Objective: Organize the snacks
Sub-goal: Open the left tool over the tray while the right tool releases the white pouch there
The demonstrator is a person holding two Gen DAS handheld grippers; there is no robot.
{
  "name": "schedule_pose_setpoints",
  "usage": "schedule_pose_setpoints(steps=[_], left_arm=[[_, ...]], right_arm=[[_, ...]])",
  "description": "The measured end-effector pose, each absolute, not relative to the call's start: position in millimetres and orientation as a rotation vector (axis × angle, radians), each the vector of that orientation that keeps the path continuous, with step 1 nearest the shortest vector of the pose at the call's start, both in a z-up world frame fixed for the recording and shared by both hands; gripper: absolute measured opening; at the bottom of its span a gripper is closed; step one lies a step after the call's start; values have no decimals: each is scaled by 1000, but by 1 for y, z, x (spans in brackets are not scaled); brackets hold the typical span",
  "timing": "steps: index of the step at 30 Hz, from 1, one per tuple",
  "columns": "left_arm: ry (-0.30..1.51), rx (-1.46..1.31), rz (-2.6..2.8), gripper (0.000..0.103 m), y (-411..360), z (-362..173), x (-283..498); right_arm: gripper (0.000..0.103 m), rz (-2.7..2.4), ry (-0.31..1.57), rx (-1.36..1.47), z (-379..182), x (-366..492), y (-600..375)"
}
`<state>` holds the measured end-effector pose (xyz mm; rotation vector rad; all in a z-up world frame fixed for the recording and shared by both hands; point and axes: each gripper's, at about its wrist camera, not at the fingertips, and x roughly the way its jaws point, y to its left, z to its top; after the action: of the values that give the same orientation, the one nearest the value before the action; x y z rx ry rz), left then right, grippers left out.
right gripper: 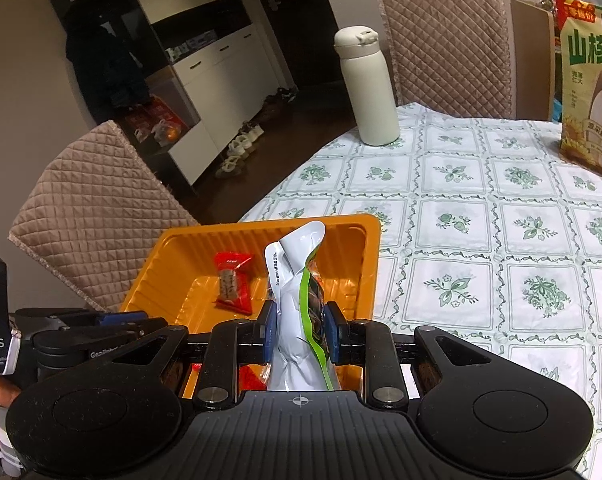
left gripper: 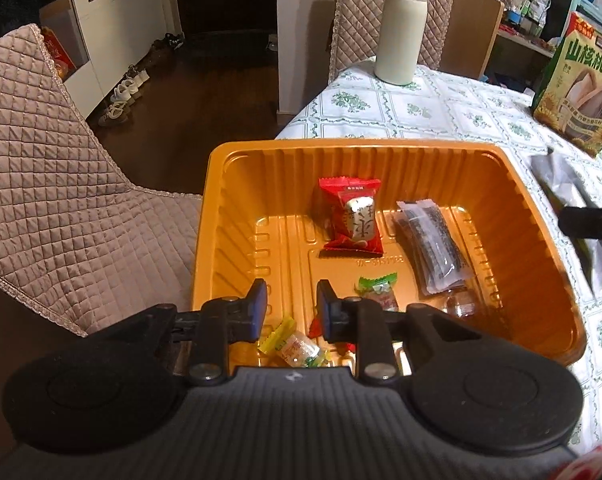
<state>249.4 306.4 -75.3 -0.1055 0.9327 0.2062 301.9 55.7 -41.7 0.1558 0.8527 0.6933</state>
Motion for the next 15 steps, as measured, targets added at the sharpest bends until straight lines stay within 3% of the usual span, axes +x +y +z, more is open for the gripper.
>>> schedule_pose_setpoints(steps=[6, 15], left_arm=[[918, -121, 198, 30, 305, -68, 246], [907, -139, 195, 30, 303, -64, 241]], right_arm=[[25, 678, 878, 161, -45, 305, 61], [25, 651, 901, 171, -53, 309, 68]])
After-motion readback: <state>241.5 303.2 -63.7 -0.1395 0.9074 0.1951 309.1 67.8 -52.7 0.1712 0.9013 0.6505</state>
